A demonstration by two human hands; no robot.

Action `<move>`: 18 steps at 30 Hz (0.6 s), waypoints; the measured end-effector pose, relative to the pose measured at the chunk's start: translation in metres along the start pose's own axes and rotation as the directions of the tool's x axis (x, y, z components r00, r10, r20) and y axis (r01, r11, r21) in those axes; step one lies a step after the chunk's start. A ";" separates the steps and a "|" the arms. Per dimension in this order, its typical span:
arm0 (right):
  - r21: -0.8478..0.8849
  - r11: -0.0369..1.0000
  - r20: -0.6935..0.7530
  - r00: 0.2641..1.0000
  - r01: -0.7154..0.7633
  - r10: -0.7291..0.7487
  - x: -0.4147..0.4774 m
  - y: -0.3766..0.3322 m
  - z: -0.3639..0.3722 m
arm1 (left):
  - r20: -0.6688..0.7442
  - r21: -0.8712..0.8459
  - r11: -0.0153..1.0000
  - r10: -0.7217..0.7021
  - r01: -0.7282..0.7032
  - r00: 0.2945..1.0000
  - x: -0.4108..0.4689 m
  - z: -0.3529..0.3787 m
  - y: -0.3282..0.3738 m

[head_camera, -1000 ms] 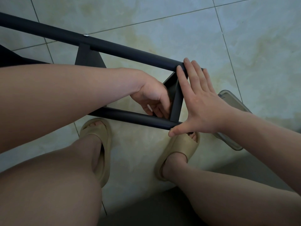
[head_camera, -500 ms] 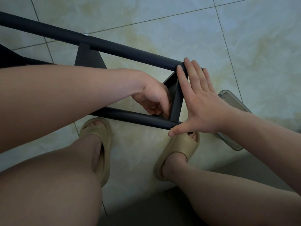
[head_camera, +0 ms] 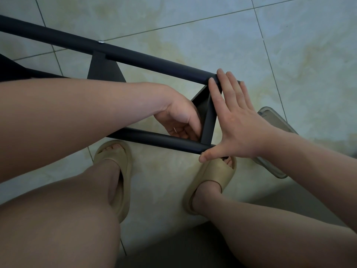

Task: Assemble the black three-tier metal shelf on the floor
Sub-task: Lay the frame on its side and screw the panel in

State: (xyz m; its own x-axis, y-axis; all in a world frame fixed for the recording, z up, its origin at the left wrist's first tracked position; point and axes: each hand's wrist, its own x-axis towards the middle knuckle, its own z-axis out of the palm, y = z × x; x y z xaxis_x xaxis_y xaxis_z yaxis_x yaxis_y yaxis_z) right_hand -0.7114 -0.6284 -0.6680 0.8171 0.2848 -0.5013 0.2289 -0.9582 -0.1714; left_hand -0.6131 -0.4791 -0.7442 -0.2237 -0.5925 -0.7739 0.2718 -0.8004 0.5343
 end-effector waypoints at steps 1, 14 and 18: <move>0.000 1.000 0.001 1.000 0.001 -0.001 0.000 0.000 0.000 | 0.000 -0.005 1.000 0.006 -0.006 1.000 0.000 0.001 0.000; 0.000 1.000 0.002 1.000 -0.001 0.001 0.000 -0.001 -0.001 | -0.015 -0.010 0.999 0.051 -0.051 0.999 -0.001 0.000 0.001; 0.010 1.000 -0.001 1.000 0.002 -0.002 0.000 0.000 0.000 | -0.007 -0.018 0.998 0.060 -0.060 0.998 -0.002 0.000 0.000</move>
State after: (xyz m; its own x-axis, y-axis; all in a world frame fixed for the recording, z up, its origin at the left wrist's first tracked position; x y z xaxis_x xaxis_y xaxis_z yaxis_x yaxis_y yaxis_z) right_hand -0.7115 -0.6280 -0.6682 0.8169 0.2867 -0.5005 0.2252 -0.9574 -0.1809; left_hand -0.6123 -0.4780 -0.7423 -0.2005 -0.6385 -0.7431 0.3012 -0.7619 0.5734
